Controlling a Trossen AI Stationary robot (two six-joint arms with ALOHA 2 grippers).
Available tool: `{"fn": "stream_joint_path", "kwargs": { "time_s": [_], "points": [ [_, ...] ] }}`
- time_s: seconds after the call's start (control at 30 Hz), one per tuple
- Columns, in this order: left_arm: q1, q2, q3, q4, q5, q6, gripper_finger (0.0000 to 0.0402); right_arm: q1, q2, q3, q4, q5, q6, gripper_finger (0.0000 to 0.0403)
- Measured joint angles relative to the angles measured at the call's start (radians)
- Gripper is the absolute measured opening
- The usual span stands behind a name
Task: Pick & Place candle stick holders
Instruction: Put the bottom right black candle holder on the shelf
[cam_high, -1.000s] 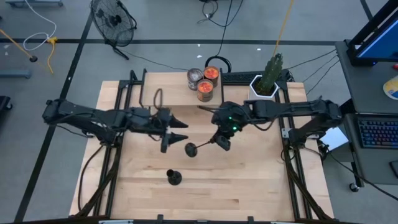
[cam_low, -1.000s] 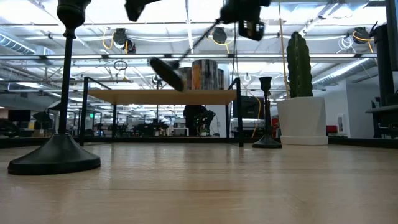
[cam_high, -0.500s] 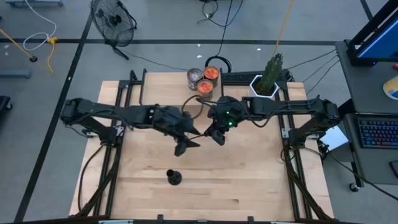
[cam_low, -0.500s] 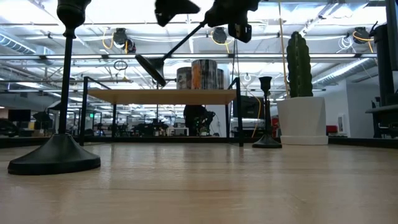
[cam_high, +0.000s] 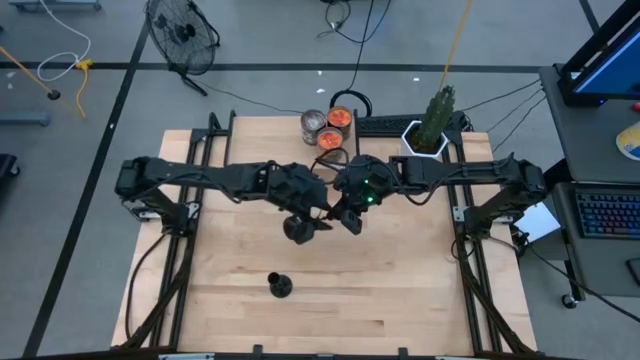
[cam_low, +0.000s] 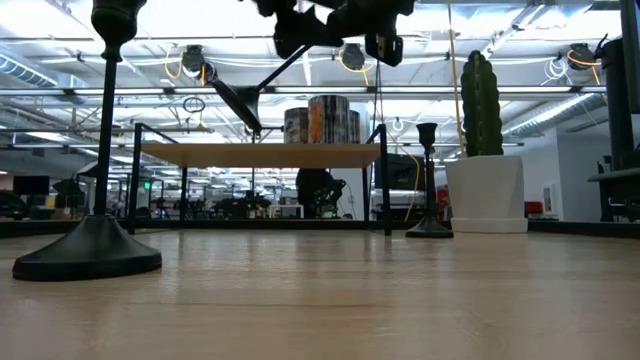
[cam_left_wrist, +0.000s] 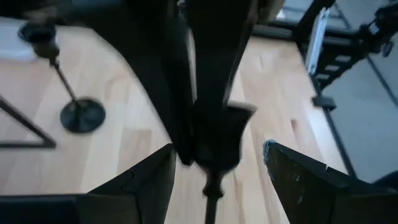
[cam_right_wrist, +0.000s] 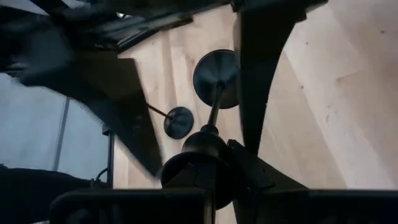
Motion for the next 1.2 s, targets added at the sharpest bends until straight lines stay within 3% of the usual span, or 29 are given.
{"fn": "stream_joint_path", "kwargs": {
  "time_s": [0.5, 0.83, 1.07, 1.2],
  "points": [
    [0.017, 0.035, 0.002, 0.071, 0.067, -0.06, 0.025, 0.0, 0.0, -0.001, 0.023, -0.002, 0.0, 0.0012],
    [0.043, 0.035, 0.001, 0.096, 0.127, -0.141, 0.0137, 0.0, -0.002, -0.001, 0.024, -0.017, 0.007, 0.0012],
    [0.044, 0.035, 0.0, 0.091, 0.132, -0.164, 0.0133, 0.0, -0.002, -0.001, 0.027, -0.008, 0.013, 0.0012],
    [0.044, 0.035, 0.0, 0.089, 0.132, -0.185, 0.0132, 0.0, -0.002, -0.001, 0.03, -0.003, 0.028, 0.0035]
  ]
}}
